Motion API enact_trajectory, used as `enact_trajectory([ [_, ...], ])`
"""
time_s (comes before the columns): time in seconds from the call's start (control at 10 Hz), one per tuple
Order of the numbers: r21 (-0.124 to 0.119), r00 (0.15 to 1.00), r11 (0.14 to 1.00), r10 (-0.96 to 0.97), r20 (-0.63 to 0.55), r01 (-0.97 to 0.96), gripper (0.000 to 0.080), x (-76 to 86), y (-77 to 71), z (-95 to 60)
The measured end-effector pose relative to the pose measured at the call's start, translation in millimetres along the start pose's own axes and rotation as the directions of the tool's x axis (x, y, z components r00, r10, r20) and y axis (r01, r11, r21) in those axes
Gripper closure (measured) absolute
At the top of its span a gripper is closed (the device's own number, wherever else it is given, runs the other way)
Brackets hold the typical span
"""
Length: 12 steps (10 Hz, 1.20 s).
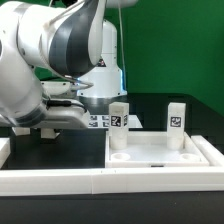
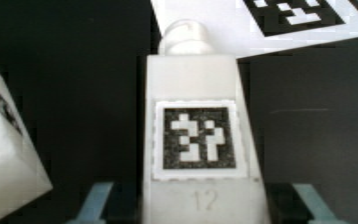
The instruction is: Assemble square table
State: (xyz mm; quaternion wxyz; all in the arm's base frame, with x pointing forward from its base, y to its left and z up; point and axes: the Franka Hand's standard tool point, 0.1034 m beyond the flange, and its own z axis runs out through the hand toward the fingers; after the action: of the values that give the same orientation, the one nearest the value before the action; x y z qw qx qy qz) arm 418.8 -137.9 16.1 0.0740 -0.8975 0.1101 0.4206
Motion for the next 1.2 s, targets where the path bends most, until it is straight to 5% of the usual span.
enact_trajectory([
  [0.5, -0.011, 0.995, 0.999, -0.041, -0.089, 0.040, 0.0508, -14.7, -37.7, -72.5],
  [0.7, -0.013, 0.993, 0.999, -0.040, -0.111, 0.038, 0.0508, -10.6, -35.2, -70.9],
  [1.0, -0.038, 0.941, 0.998, -0.054, -0.335, 0.044, 0.0508, -0.9, -31.9, -80.0],
  [1.2, -0.058, 0.876, 0.997, -0.076, -0.476, 0.055, 0.0508, -0.5, -41.1, -110.1],
])
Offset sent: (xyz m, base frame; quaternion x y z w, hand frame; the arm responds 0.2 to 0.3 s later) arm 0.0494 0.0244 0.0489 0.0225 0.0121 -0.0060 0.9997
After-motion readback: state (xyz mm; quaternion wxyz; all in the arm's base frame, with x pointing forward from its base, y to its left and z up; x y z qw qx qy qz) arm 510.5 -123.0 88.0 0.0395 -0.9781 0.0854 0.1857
